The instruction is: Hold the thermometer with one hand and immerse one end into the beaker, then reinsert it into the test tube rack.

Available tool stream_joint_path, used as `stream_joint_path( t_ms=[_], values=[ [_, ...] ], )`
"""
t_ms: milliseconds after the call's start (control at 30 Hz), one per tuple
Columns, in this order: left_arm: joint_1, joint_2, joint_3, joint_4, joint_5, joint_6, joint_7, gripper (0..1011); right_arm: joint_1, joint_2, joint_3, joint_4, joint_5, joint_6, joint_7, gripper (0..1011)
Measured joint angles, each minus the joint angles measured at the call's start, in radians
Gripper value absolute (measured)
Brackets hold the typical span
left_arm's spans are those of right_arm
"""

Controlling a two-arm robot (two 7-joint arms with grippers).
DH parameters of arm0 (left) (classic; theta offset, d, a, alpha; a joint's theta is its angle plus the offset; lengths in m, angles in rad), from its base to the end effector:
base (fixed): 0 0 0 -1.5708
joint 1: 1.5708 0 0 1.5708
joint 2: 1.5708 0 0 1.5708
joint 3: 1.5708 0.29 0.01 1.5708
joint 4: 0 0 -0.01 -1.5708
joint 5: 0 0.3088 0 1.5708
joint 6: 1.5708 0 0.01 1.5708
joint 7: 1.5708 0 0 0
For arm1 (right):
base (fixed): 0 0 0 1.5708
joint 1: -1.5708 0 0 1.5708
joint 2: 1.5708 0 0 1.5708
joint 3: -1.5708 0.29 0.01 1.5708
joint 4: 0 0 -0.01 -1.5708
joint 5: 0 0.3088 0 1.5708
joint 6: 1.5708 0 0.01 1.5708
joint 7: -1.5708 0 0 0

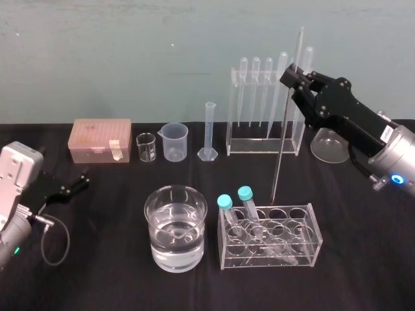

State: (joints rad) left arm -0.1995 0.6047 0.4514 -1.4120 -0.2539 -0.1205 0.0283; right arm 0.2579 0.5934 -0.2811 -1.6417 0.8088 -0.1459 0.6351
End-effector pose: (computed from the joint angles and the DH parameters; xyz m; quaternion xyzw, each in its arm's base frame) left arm 0.3581 0.0827 -0.3023 0.1415 -0.1325 0.5799 0.7913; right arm 0.3768 -0.0798 -0.1897 0.1536 -0.0736 -0.3191 0.9323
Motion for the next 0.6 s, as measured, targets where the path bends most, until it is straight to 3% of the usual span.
stream_joint_path(
  t_ms=[433, 600],
  values=[
    [0.0, 0.0, 0.0, 0.0, 0.0, 0.0, 0.0, 1008, -0.023, 0.015, -0.003, -0.004, -0.011, 0.022, -0.006, 56],
    [0.0, 0.0, 0.0, 0.0, 0.0, 0.0, 0.0, 1008, -0.027, 0.007, -0.001, 0.012, -0.019, -0.002, 0.001, 57]
  ],
)
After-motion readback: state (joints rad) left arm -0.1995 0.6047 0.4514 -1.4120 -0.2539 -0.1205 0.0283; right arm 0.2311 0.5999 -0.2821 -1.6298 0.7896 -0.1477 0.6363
